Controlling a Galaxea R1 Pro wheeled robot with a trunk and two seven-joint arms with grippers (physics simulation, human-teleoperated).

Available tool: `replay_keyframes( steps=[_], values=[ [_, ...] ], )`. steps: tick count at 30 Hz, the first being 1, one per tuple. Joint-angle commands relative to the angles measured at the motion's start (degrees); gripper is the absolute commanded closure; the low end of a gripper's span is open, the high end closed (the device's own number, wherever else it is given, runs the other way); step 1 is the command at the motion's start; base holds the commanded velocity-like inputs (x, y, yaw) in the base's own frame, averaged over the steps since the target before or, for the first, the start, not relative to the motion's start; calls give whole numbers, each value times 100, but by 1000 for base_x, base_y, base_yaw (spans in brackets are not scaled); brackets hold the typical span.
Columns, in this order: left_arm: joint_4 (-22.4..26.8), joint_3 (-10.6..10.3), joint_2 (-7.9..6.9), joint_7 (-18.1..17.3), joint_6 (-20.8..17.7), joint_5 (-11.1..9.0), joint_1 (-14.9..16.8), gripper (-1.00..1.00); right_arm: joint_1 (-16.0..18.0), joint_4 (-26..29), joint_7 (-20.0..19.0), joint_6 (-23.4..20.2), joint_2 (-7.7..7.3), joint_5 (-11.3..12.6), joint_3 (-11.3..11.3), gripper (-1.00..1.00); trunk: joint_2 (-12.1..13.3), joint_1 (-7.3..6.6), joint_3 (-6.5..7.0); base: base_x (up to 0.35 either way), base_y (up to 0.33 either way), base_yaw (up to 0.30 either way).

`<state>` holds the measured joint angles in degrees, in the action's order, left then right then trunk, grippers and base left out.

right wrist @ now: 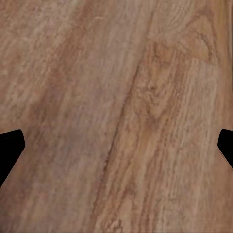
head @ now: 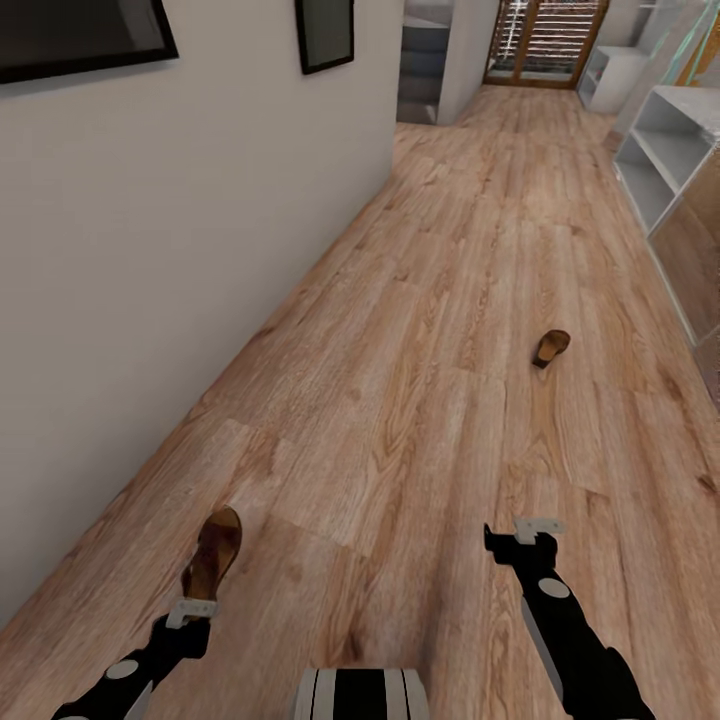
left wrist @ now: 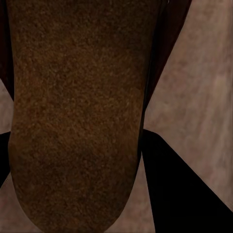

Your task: Pick up the two gym shoes and the two sandals from the corridor floor and place them onto the hallstand (shoe rack) in the corridor, making sure they are on the rack and not on the floor. Arrange them so the two gym shoes are next to each other and the two sandals are next to each other.

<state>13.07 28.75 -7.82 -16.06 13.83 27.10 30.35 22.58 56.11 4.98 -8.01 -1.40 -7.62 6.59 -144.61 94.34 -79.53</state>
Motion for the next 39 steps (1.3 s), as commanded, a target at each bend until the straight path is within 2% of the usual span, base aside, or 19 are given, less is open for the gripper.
replay_keyframes(
  steps=[1, 4, 10, 18, 39],
  values=[
    [-2, 45, 1, -32, 23, 16, 0, 100, 1, -31, 12, -2, 0, -61, -4, -100, 0, -3, 19, 0, 0, 0],
    [1, 40, 0, -40, 25, -184, -7, 100, 1, -186, 12, 176, 0, -63, -7, -100, 4, -11, 86, 0, 0, 0],
    [2, 28, 5, -45, 67, -360, -17, 100, 1, -452, 15, 617, 0, -64, -8, -100, 12, -26, 219, 0, 0, 0],
    [-8, 26, 0, -46, 434, -386, -15, 100, 1, -614, 21, 838, 8, -64, -12, -100, 23, -47, 396, 0, 0, 0],
    [-6, 34, 0, -41, 494, -399, -11, 100, 1, -686, 50, 1008, -4, -77, 7, -100, 51, -101, 861, 0, 0, 0]
  ],
)
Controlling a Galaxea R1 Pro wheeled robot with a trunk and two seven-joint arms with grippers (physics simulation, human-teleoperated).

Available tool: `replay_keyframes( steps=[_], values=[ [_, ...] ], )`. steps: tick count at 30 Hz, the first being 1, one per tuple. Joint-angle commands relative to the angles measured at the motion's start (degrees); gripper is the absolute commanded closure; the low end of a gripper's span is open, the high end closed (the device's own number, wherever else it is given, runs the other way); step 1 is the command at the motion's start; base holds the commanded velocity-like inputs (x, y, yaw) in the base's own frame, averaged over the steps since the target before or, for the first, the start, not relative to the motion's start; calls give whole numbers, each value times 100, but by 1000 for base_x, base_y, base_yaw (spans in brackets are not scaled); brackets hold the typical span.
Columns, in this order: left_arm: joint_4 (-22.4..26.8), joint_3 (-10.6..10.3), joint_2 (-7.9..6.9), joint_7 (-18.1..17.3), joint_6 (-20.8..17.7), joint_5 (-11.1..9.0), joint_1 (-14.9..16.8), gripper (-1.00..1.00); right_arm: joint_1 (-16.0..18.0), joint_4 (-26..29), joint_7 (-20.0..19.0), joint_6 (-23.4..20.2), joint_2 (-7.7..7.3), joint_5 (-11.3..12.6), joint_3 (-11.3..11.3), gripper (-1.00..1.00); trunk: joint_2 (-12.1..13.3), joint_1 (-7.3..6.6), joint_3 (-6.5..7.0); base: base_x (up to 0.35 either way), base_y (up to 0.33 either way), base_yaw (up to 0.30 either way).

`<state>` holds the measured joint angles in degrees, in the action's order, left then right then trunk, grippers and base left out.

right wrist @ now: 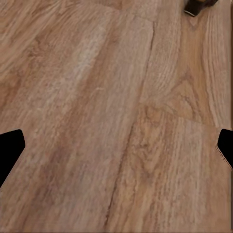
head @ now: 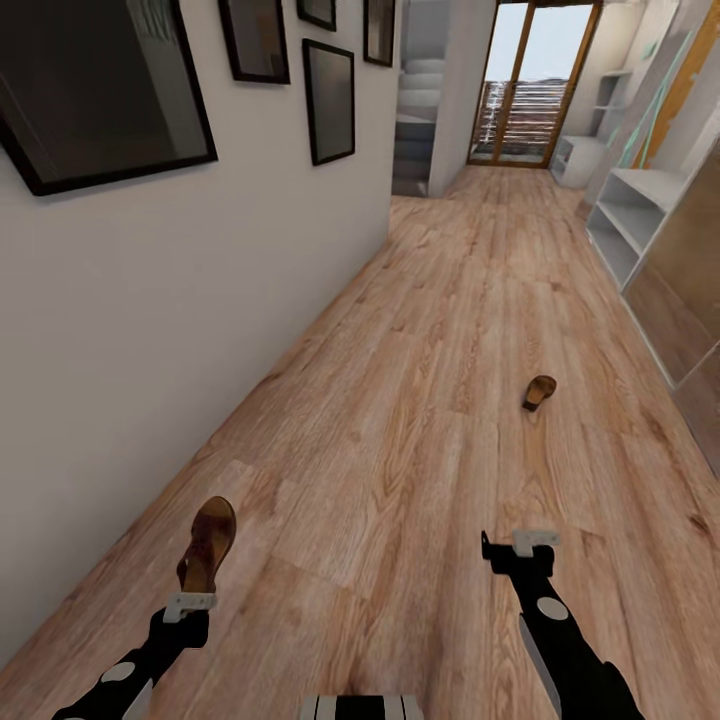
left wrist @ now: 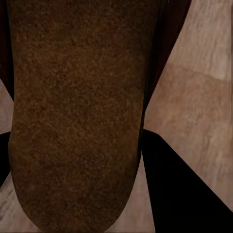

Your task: Pick up the two gym shoes and the two sandals from the corridor floor and place them onto the hallstand (shoe rack) in the corridor, making sure they are on the rack and not on the floor. Arrange them so the two gym shoes are next to each other and the two sandals are next to each other.

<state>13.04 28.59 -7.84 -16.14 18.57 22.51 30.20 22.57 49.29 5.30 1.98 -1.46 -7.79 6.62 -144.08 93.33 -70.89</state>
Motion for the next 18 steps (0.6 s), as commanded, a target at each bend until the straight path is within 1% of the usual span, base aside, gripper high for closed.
replay_keyframes(
  steps=[1, 4, 6, 7, 9, 10, 12, 13, 14, 16, 18],
  values=[
    [-3, 50, 1, -32, 21, 60, 3, 100, 2, -6, 19, 12, -5, -61, 6, -100, 0, -3, 19, 0, 0, 0],
    [-3, 50, 1, -30, 23, 60, 3, 100, 2, -121, 26, 32, -35, -74, 12, -100, 4, -11, 89, 0, 0, -27],
    [-6, 50, 1, -29, 23, 56, 3, 100, 2, -334, 29, 113, -62, -76, 18, -100, 7, -16, 142, 0, 0, -119],
    [-9, 50, 1, -29, 23, 54, 3, 100, 2, -530, 31, 231, -88, -75, 20, -100, 8, -19, 170, 0, 0, -154],
    [-10, 50, 1, -29, 32, 53, 3, 100, 1, -881, 32, 530, -138, -74, 21, -100, 11, -24, 226, 0, 0, -174],
    [-11, 50, 3, -29, 50, 53, 3, 100, 0, -1148, 32, 791, -166, -74, 22, -100, 12, -27, 255, 0, 0, -186],
    [-11, 50, 2, -29, 85, 52, 0, 100, 1, -1434, 36, 1066, -183, -72, 23, -100, 15, -32, 313, 0, 0, -192],
    [-20, 50, 5, -27, 140, 52, -3, 100, 0, -1766, 38, 1374, -195, -68, 23, -100, 16, -34, 342, 0, 0, -199],
    [-25, 50, 6, -26, 166, 52, -6, 100, -2, -1911, 39, 1507, -199, -65, 23, -100, 18, -37, 371, 0, 0, -201],
    [-61, 50, 8, -21, 269, 52, -23, 100, 1, -2437, 40, 2023, -208, -60, 27, -100, 20, -42, 429, 0, 0, -205],
    [-73, 52, 9, -3, 321, 49, -73, 100, 0, -2735, 41, 2322, -211, -58, 30, -100, 23, -47, 487, 0, 0, -208]
  ],
)
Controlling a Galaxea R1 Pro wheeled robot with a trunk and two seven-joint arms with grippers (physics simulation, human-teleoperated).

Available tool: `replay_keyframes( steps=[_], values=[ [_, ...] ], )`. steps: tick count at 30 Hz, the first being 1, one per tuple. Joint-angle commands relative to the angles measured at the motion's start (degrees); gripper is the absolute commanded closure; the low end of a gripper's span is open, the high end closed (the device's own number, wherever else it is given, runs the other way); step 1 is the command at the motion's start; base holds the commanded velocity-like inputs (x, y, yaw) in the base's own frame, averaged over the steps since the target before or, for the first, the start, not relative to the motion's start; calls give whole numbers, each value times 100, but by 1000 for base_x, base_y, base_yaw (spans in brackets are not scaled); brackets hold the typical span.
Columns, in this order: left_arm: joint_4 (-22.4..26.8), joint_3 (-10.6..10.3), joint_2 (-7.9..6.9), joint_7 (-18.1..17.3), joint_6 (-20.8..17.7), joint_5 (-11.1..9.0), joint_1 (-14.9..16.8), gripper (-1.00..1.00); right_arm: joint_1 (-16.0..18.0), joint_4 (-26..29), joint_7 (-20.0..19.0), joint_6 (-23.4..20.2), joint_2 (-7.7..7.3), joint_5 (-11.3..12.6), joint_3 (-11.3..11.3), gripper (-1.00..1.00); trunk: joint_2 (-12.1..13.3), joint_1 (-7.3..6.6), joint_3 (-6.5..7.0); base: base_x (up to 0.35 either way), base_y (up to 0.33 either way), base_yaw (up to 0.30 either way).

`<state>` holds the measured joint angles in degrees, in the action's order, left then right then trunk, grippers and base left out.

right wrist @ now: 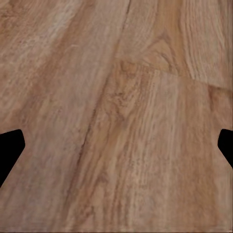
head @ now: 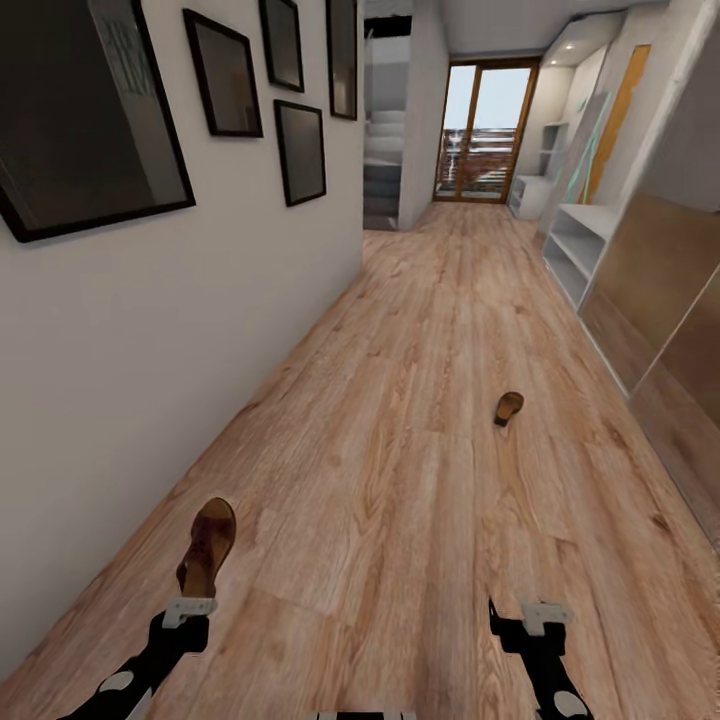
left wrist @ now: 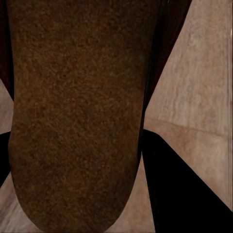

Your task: Pick up the two gym shoes and the two sandals from the corridor floor and place them onto the hallstand (shoe rack) in the corridor, making sure they are on the rack and not on the floor. Arrange them so the two gym shoes are next to each other and the two sandals are next to each other.

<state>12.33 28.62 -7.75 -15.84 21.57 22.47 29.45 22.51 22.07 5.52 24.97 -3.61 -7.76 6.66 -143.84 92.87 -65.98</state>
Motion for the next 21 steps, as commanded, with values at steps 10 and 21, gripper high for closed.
replay_keyframes(
  steps=[10, 21],
  values=[
    [7, 48, 20, -13, 350, -374, -506, 100, 1, -965, 20, 705, -11, -55, 28, -100, 12, -27, 289, 0, 0, -211],
    [-4, 48, 10, -15, 590, -476, -744, 100, -1, -1300, 20, 813, -68, -42, 139, -100, 27, -55, 600, 0, 0, -191]
  ],
)
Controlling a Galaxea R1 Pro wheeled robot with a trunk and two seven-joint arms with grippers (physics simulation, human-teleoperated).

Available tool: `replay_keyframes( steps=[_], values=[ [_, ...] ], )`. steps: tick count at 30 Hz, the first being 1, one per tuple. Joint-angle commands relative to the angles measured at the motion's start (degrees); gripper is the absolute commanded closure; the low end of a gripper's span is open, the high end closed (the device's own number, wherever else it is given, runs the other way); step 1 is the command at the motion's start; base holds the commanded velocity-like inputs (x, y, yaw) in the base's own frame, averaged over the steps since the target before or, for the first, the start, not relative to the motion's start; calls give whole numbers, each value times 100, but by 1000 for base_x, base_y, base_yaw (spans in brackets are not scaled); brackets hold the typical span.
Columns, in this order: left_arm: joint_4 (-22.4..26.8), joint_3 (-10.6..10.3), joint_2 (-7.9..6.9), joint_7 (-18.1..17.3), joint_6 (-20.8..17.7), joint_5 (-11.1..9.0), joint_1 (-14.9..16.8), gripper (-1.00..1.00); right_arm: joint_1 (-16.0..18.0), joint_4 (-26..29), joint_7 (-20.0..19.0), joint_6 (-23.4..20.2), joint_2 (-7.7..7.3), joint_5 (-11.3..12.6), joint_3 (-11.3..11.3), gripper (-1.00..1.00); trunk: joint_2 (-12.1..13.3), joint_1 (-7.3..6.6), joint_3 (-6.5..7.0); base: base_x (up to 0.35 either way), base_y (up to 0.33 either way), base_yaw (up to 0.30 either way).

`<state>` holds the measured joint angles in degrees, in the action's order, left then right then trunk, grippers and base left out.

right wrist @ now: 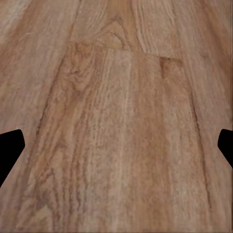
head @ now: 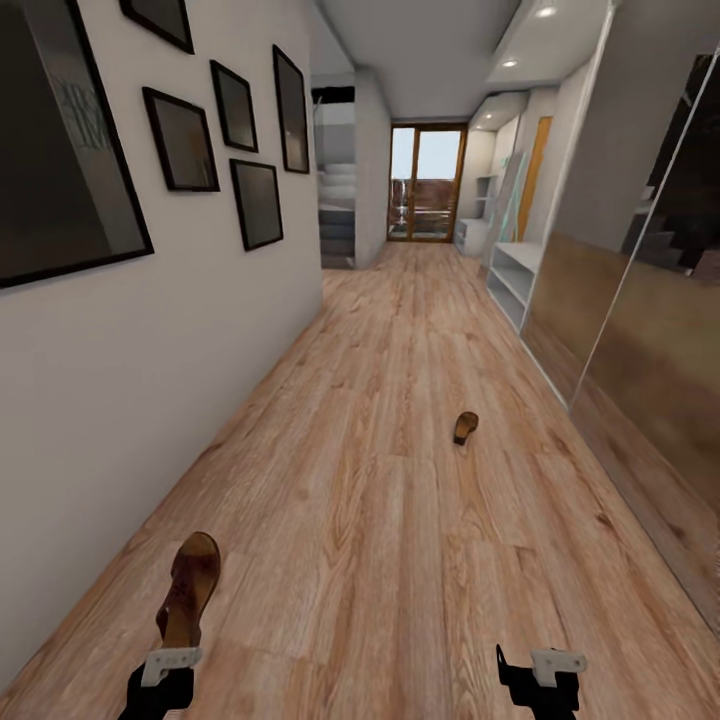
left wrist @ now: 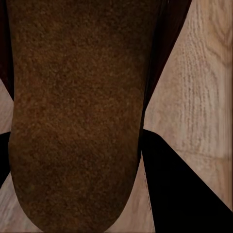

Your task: Pick up the two gym shoes and the two sandals from the corridor floor and place them onto the hallstand (shoe rack) in the corridor, making sure they are on the rack and not on the floor. Arrange them so the two gym shoes are next to each other and the two sandals are next to each other.

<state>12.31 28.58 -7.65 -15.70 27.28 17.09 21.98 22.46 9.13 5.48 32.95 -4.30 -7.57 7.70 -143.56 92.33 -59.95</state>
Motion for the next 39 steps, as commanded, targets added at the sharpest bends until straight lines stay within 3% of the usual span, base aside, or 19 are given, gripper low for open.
replay_keyframes(
  steps=[1, 25, 29, 39],
  values=[
    [-5, 51, 1, -30, 21, 64, 2, 100, 4, -10, 24, 17, 9, -60, 60, -100, 0, -4, 20, 0, 0, -61],
    [-18, 51, 1, -30, 23, 62, -1, 100, 4, -22, 15, 10, 41, -68, 115, -100, 32, -65, 624, 0, 0, -65],
    [-18, 51, 1, -30, 23, 59, -1, 100, 4, -24, 15, 10, 43, -69, 116, -100, 192, -153, 726, 0, 0, -168],
    [-10, 51, 1, -30, 31, 58, -1, 100, 4, -25, 15, 10, 43, -69, 116, -100, 192, -153, 788, 0, 0, -140]
  ],
)
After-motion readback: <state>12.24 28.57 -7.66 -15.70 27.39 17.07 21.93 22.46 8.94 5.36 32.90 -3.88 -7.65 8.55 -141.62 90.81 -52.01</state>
